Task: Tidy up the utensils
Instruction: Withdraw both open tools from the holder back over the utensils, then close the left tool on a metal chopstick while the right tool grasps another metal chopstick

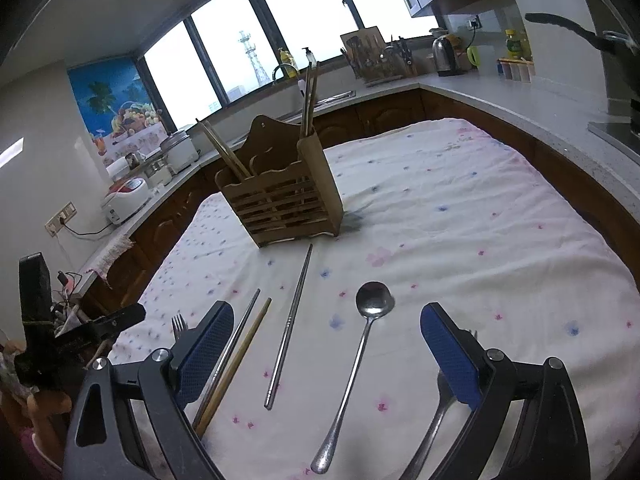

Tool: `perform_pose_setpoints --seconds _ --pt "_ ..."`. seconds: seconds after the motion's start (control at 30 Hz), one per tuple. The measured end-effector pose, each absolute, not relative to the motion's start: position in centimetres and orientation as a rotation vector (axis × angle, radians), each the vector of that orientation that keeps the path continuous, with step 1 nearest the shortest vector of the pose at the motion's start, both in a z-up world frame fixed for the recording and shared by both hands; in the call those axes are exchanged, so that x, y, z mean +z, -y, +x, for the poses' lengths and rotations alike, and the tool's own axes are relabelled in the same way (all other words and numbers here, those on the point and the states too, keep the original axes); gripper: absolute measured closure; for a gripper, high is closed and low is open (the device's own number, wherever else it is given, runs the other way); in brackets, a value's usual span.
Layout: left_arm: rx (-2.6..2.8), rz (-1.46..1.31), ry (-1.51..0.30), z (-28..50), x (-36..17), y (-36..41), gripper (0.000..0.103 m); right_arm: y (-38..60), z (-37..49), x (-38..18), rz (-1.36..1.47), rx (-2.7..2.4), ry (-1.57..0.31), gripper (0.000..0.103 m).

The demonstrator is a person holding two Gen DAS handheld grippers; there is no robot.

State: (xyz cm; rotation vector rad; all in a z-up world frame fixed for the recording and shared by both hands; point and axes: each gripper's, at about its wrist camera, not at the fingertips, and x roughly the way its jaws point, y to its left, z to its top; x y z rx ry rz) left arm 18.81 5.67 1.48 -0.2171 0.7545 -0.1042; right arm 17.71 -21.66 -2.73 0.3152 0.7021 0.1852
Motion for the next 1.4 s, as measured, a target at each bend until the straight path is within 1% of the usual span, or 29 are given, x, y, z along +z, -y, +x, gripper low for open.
perform_pose_setpoints --seconds 0.3,0.37,0.43,0.47,0.5,0.53,0.6,0.67,0.73,0.77,0.87,0.93,1.0,1.2,1.33,1.37,1.4 --pt "-0.109 -0.163 -0.79 21.2 0.7 -4.7 0.007 20.1 20.0 -2.8 0.281 0.214 -0.722 0.008" --pt "-0.116 -0.154 -0.799 22.1 0.3 -4.3 0.009 19.8 20.9 -3.1 0.286 0.221 -0.736 0.01" --pt "-0.133 -0.144 -0.809 22.7 0.1 -4.0 0.017 19.5 21.9 -3.4 0.288 0.233 -0.761 0.027" --pt "-0.14 -0.142 -0.814 23.4 -0.2 -3.6 0.025 19.4 22.5 -3.7 0.288 0.236 -0.779 0.031" --pt "-0.152 -0.136 -0.825 23.9 -0.4 -3.4 0.031 19.3 23.0 -3.8 0.292 0.24 -0.788 0.037" --pt "-0.16 -0.13 -0.835 24.5 -0.6 -3.2 0.033 19.1 23.8 -4.2 0.296 0.247 -0.806 0.044" --pt "-0.184 -0.116 -0.85 25.5 -1.0 -2.7 0.043 18.8 24.9 -4.8 0.289 0.252 -0.832 0.052" --pt "-0.208 -0.094 -0.871 26.5 -1.4 -2.0 0.048 18.3 26.4 -5.5 0.281 0.265 -0.863 0.055" --pt "-0.223 -0.079 -0.886 27.5 -1.7 -1.4 0.048 17.8 27.5 -6.2 0.271 0.275 -0.888 0.06" --pt "-0.232 -0.067 -0.9 28.0 -2.0 -1.1 0.05 17.6 28.1 -6.5 0.267 0.278 -0.897 0.062" --pt "-0.252 -0.05 -0.935 29.6 -2.8 -0.3 0.063 16.9 30.0 -7.7 0.255 0.287 -0.942 0.069" --pt "-0.26 -0.045 -0.96 30.7 -3.4 -0.1 0.067 16.5 31.3 -8.4 0.246 0.291 -0.962 0.071" --pt "-0.266 -0.05 -0.976 31.7 -3.9 0.0 0.073 16.1 32.4 -8.7 0.235 0.292 -0.976 0.073" --pt "-0.305 -0.053 -1.014 33.9 -5.0 0.4 0.079 15.3 34.9 -9.8 0.199 0.287 -1.008 0.079" --pt "-0.325 -0.023 -1.051 35.0 -6.2 1.4 0.081 14.6 35.6 -10.6 0.146 0.278 -1.026 0.084" --pt "-0.325 -0.016 -1.053 35.1 -6.4 1.5 0.082 14.4 35.6 -10.6 0.121 0.271 -1.023 0.085" --pt "-0.323 0.005 -1.042 35.2 -6.4 1.9 0.082 14.3 35.6 -10.6 0.111 0.264 -1.024 0.09"
